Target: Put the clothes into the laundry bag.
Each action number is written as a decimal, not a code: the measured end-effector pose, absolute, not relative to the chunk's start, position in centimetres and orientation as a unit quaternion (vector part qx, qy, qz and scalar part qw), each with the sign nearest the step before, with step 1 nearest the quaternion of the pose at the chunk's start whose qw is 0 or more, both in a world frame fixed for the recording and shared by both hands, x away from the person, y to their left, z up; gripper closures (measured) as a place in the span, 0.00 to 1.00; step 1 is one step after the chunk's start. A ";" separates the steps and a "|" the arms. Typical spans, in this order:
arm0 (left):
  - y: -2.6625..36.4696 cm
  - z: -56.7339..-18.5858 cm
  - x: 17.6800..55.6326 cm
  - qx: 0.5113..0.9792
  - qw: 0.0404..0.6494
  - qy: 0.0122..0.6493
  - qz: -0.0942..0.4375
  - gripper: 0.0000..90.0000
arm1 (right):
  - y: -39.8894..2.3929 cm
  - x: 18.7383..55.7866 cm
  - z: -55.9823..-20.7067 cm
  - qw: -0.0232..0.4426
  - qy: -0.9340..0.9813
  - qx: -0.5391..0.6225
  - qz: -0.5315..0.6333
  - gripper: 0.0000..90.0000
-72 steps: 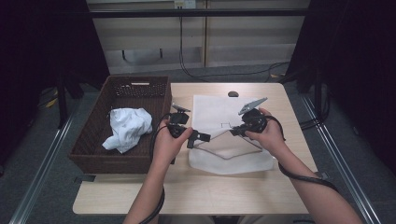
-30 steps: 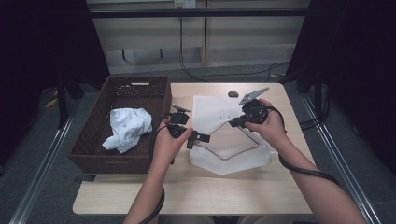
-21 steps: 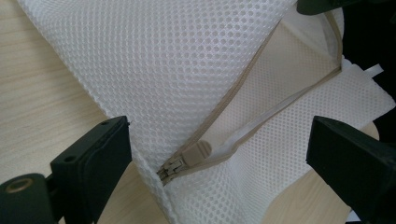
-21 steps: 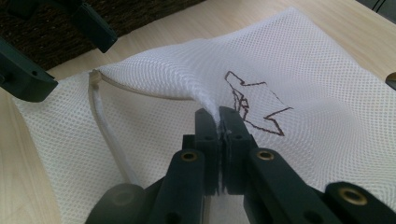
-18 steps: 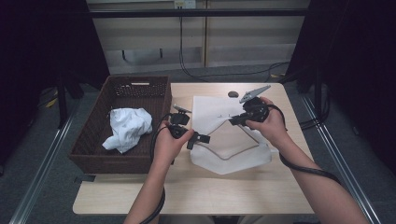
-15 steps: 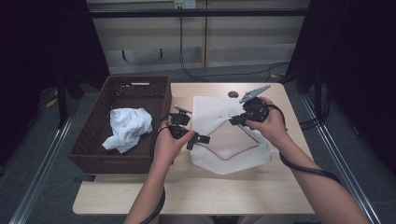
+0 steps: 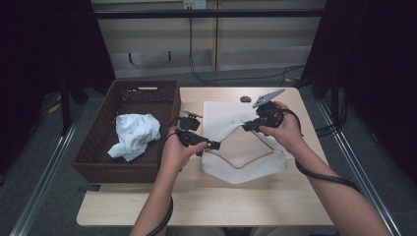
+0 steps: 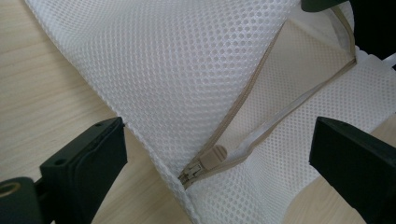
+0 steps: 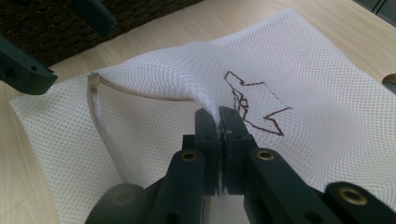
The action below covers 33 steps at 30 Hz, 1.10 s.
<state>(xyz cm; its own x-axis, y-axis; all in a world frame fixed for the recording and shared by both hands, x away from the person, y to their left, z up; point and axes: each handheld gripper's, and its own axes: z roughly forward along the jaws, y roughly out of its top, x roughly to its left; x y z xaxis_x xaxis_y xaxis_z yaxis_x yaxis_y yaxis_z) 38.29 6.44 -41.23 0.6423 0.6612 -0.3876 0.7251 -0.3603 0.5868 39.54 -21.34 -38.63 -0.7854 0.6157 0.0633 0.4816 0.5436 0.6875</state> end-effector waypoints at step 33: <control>10.2 -36.0 40.0 0.853 0.322 0.410 0.007 0.13 | -21.0 39.0 -39.0 0.098 0.879 0.308 0.351 0.98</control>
